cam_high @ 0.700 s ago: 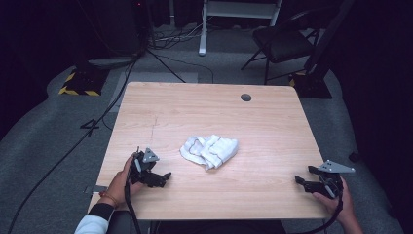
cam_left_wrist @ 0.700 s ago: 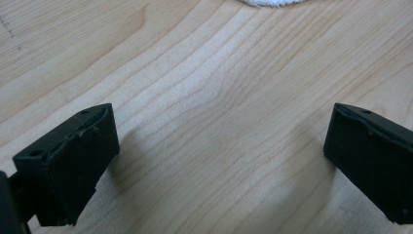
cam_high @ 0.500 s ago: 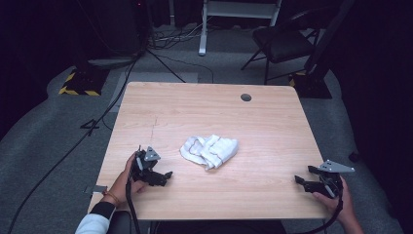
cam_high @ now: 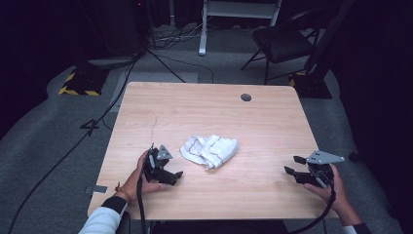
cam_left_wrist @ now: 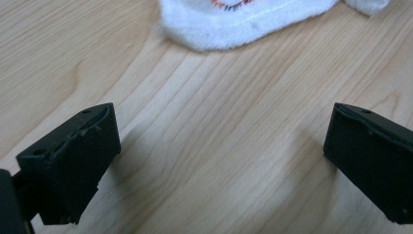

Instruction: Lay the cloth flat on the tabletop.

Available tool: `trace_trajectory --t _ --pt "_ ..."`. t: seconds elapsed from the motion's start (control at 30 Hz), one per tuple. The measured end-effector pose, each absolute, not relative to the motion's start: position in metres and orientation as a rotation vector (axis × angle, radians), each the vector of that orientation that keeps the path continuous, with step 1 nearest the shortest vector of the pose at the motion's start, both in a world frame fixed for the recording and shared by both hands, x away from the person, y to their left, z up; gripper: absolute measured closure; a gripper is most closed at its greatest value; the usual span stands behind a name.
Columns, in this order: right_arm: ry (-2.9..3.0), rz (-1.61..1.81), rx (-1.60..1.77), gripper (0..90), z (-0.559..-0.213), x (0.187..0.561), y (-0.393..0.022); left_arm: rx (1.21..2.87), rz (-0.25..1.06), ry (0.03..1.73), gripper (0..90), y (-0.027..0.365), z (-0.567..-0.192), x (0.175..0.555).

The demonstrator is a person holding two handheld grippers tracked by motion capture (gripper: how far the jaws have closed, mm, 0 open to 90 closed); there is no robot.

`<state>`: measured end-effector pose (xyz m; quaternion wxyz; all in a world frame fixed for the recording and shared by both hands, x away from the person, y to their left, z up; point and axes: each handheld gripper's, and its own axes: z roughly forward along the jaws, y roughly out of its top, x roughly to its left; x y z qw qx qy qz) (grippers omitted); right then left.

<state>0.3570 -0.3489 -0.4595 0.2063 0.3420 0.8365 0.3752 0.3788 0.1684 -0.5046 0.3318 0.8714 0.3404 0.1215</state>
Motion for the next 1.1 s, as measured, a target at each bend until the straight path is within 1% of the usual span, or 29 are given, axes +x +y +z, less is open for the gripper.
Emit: trace_trajectory --t 0.1,0.17,0.2,0.23,0.4,0.43,0.47,0.5,0.53,0.57,0.6,0.63,0.7,0.8,0.83,0.87,0.9,0.97,1.03,1.1 --pt "2.358 1.063 0.882 43.0 -0.455 0.364 -0.329 2.3 0.293 0.816 0.3 0.163 -0.504 0.383" --pt "2.367 1.074 0.867 42.9 -0.454 0.367 -0.322 2.3 0.288 0.811 0.3 0.16 -0.505 0.385" --pt "2.37 1.073 0.843 43.2 -0.452 0.37 -0.313 2.302 0.288 0.812 0.3 0.158 -0.504 0.389" --pt "2.379 1.079 0.78 45.9 -0.45 0.373 -0.295 2.302 0.289 0.813 0.7 0.152 -0.504 0.396" --pt "2.413 1.113 0.687 47.5 -0.447 0.382 -0.248 2.304 0.282 0.792 1.2 0.138 -0.504 0.405" --pt "2.413 1.113 0.687 47.5 -0.447 0.382 -0.248 2.306 0.277 0.79 1.2 0.136 -0.504 0.407" --pt "2.436 1.138 0.65 47.8 -0.448 0.385 -0.229 2.299 0.275 0.789 2.5 0.133 -0.504 0.412" --pt "2.445 1.131 0.62 48.0 -0.448 0.386 -0.219 2.296 0.279 0.793 3.7 0.132 -0.504 0.413" --pt "2.445 1.131 0.62 48.0 -0.448 0.386 -0.219 2.296 0.279 0.793 4.4 0.132 -0.504 0.413" --pt "2.466 1.148 0.589 48.7 -0.45 0.388 -0.202 2.292 0.279 0.795 4.8 0.13 -0.504 0.416" --pt "2.462 1.147 0.579 48.7 -0.452 0.389 -0.194 2.287 0.284 0.797 5.7 0.129 -0.503 0.418" --pt "2.462 1.147 0.579 48.7 -0.452 0.389 -0.194 2.287 0.284 0.797 8.2 0.129 -0.503 0.418" --pt "2.493 1.153 0.557 49.6 -0.457 0.394 -0.174 2.263 0.299 0.79 18.3 0.128 -0.502 0.42" --pt "2.519 1.147 0.533 49.5 -0.461 0.395 -0.157 2.249 0.297 0.784 25.9 0.127 -0.502 0.421" --pt "2.519 1.147 0.533 49.5 -0.461 0.395 -0.157 2.249 0.297 0.784 29.2 0.127 -0.502 0.421" --pt "2.536 1.135 0.509 49.5 -0.464 0.396 -0.148 2.241 0.297 0.771 34.9 0.127 -0.502 0.421" --pt "2.536 1.135 0.509 49.5 -0.464 0.396 -0.148 2.241 0.297 0.771 38.4 0.127 -0.502 0.421" --pt "2.556 1.112 0.493 49.9 -0.47 0.397 -0.138 2.236 0.28 0.736 49.1 0.126 -0.501 0.42" --pt "2.554 1.095 0.492 55.9 -0.473 0.399 -0.134 2.245 0.264 0.713 61.4 0.124 -0.5 0.418" --pt "2.542 1.069 0.498 62.9 -0.476 0.401 -0.133 2.26 0.26 0.701 70.3 0.123 -0.499 0.416"
